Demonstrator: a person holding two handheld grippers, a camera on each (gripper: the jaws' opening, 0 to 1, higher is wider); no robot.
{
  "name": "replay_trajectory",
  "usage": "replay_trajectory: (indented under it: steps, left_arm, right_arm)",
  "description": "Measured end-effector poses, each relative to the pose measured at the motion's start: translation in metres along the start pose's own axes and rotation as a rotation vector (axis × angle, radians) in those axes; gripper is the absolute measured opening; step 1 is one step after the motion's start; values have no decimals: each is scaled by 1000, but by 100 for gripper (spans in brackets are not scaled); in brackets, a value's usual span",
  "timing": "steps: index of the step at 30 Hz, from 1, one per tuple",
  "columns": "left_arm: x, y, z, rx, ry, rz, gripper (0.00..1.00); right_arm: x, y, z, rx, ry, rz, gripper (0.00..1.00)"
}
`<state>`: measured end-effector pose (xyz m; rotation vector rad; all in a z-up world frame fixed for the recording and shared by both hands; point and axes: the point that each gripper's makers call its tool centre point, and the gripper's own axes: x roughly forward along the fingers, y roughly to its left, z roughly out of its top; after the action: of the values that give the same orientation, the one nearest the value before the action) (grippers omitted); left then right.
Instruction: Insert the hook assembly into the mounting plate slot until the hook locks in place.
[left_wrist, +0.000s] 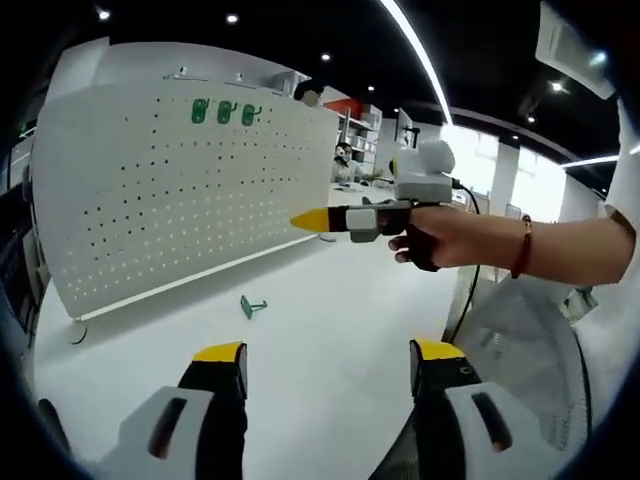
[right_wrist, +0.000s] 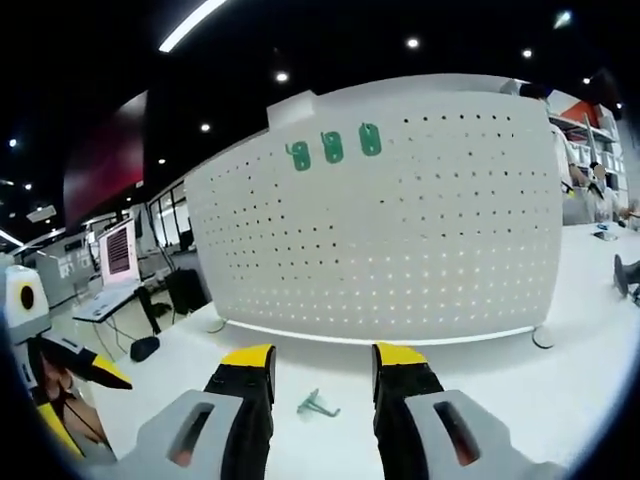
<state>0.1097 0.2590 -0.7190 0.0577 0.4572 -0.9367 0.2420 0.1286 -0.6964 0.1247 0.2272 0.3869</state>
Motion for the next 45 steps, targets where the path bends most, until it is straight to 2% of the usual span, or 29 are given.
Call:
replay_trajectory:
  steps: [9, 13, 18, 29, 45]
  left_arm:
    - [10, 6, -3, 0, 25, 2, 67]
    - [14, 12, -3, 2, 38, 28, 68]
    - [19, 17, -3, -13, 36, 39, 66]
    - [31, 23, -15, -29, 91, 55, 60]
    - [50, 42, -21, -32, 134, 96, 54]
  right_arm:
    - [-4, 0, -5, 9, 2, 10, 39]
    - [-8, 6, -8, -8, 10, 24, 39]
    - [-9, 6, -12, 1, 19, 32, 39]
    - [-15, 6, -16, 10, 24, 50, 39]
    - [-22, 14, -18, 47, 14, 73, 39]
